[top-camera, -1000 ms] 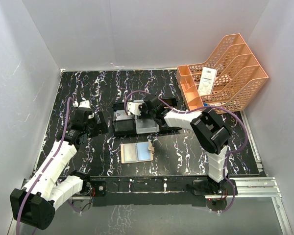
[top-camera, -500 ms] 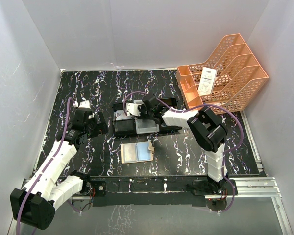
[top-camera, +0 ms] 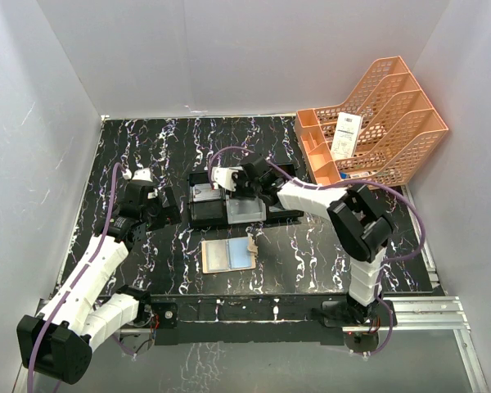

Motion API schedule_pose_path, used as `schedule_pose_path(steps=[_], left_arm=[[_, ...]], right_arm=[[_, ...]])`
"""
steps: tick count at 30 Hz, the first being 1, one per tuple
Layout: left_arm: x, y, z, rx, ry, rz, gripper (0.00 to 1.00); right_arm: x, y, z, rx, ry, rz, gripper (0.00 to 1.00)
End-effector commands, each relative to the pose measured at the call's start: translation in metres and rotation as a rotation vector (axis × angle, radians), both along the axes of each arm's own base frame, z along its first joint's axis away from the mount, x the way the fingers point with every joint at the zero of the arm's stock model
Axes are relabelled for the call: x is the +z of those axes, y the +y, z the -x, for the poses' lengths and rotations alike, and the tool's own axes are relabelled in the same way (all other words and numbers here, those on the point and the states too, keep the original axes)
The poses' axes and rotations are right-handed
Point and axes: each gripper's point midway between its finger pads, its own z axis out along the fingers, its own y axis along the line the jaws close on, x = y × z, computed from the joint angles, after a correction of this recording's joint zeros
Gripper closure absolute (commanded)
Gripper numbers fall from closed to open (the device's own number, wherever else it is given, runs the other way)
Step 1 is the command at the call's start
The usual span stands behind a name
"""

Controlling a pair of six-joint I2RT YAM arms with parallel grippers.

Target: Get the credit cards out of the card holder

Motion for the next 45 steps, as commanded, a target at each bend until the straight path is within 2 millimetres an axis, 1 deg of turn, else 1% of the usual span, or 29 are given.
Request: schedule_pose_path(steps=[1,5,8,10,11,13,14,15,16,17,19,22,23,26,28,31,33,36,38,39,42,45], left_arm=[[-0.001,-0.001,-0.001,-0.014,-0.005,0.002,0.01],[0.0,-0.002,-0.001,-0.02,-0.005,0.008,0.01],[0.0,-0.003,-0.001,-0.022,-0.006,0.01,0.01],[0.001,-0.003,-0.001,-0.023,-0.01,0.013,0.01],[0.001,-0.003,-0.001,-0.023,-0.01,0.013,0.01],[0.002,-0.002,-0.001,-0.021,-0.015,0.011,0.01],[0.003,-0.002,-0.001,-0.017,-0.019,0.009,0.01],[0.004,0.0,0.0,-0.009,-0.024,0.006,0.01],[0.006,0.002,0.0,0.001,-0.03,0.003,0.01],[0.007,0.003,0.0,0.009,-0.037,-0.001,0.01],[0.01,0.005,0.001,0.018,-0.052,-0.002,0.01],[0.013,0.007,0.001,0.03,-0.068,-0.003,0.01],[0.014,0.008,0.001,0.035,-0.072,-0.005,0.01],[0.015,0.011,0.002,0.048,-0.075,-0.012,0.01],[0.016,0.014,0.002,0.061,-0.08,-0.019,0.01],[0.017,0.015,0.002,0.067,-0.084,-0.018,0.01],[0.018,0.014,0.002,0.066,-0.088,-0.015,0.01],[0.018,0.015,0.003,0.068,-0.088,-0.017,0.01],[0.019,0.015,0.003,0.069,-0.089,-0.017,0.01],[0.018,0.015,0.003,0.07,-0.088,-0.017,0.01],[0.017,0.016,0.003,0.072,-0.085,-0.021,0.01],[0.015,0.017,0.003,0.082,-0.073,-0.03,0.01]], right_arm=[[0.067,0.001,0.004,-0.056,-0.051,-0.184,0.7],[0.113,0.0,0.02,-0.104,-0.052,-0.386,0.68],[0.147,-0.006,0.033,-0.207,0.01,-0.597,0.64],[0.165,-0.013,0.041,-0.319,0.086,-0.765,0.57],[0.171,-0.019,0.044,-0.402,0.135,-0.858,0.54],[0.172,-0.036,0.046,-0.595,0.224,-0.995,0.37],[0.17,-0.042,0.049,-0.654,0.259,-1.021,0.34],[0.164,-0.046,0.055,-0.703,0.313,-1.028,0.33],[0.162,-0.048,0.061,-0.743,0.369,-1.052,0.33],[0.161,-0.048,0.067,-0.777,0.429,-1.07,0.29],[0.159,-0.044,0.083,-0.783,0.536,-1.097,0.24],[0.152,-0.03,0.11,-0.716,0.713,-1.165,0.16],[0.149,-0.027,0.118,-0.714,0.774,-1.193,0.17],[0.131,-0.013,0.142,-0.725,0.998,-1.231,0.25],[0.112,0.0,0.158,-0.746,1.087,-1.179,0.27],[0.084,0.017,0.173,-0.84,1.067,-1.047,0.27],[0.067,0.024,0.176,-0.934,1.006,-0.956,0.26],[0.05,0.036,0.181,-1.0,0.934,-0.855,0.25],[0.042,0.046,0.185,-1.021,0.916,-0.82,0.25],[0.042,0.053,0.187,-1.028,0.909,-0.813,0.25],[0.028,0.053,0.191,-1.133,0.863,-0.758,0.25],[0.01,0.041,0.196,-1.215,0.819,-0.664,0.25]])
